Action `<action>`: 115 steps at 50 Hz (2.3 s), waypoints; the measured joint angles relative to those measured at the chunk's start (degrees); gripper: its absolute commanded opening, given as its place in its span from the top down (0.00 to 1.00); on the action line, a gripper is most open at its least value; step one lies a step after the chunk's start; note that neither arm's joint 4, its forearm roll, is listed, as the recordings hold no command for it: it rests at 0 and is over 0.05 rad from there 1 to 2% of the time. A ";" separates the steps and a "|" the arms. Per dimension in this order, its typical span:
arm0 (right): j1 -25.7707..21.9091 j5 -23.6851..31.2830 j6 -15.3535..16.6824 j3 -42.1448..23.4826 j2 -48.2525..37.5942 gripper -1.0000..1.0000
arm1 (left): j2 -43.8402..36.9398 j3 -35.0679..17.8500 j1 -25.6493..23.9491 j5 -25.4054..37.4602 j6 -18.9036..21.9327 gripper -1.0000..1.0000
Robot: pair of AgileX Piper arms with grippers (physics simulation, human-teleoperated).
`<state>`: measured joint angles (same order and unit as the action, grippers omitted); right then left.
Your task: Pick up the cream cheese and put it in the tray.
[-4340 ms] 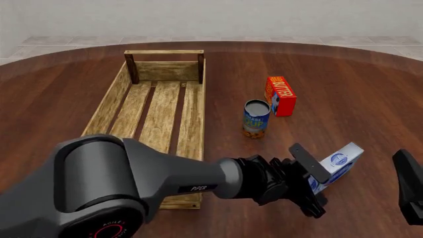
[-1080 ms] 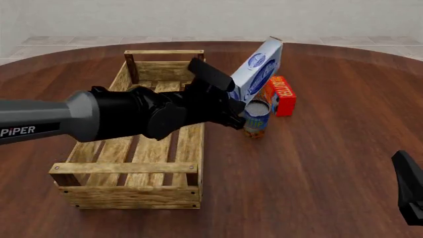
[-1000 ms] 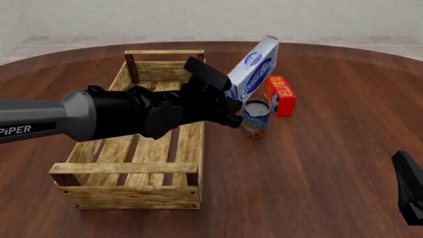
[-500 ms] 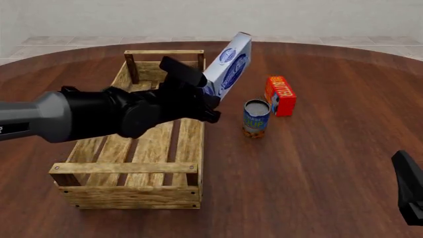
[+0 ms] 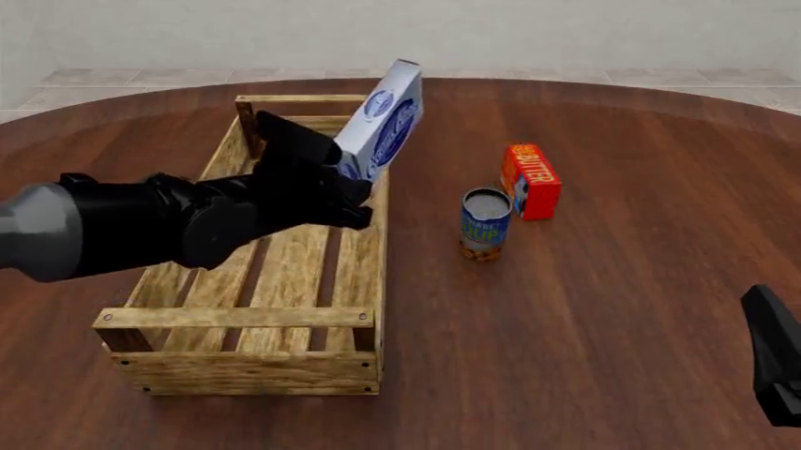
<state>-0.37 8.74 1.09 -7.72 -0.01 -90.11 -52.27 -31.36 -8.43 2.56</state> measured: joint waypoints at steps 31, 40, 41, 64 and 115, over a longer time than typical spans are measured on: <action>0.05 0.12 0.03 0.02 0.00 0.00 | 0.20 5.19 7.55 -2.81 1.28 1.00; 0.14 0.15 -0.08 0.02 0.00 0.00 | -0.68 6.76 9.89 -4.17 1.61 1.00; 0.15 0.15 -0.08 0.02 0.00 0.00 | -0.79 6.91 10.14 -4.31 1.65 1.00; 0.19 0.17 -0.14 0.02 0.00 0.00 | -6.91 8.74 13.48 -8.03 2.80 1.00; 0.39 0.20 -0.36 0.02 0.00 0.00 | -16.65 8.71 17.10 -12.37 3.09 1.00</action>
<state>0.02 8.93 0.74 -7.71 -0.01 -106.76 -43.56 -14.26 -20.80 5.65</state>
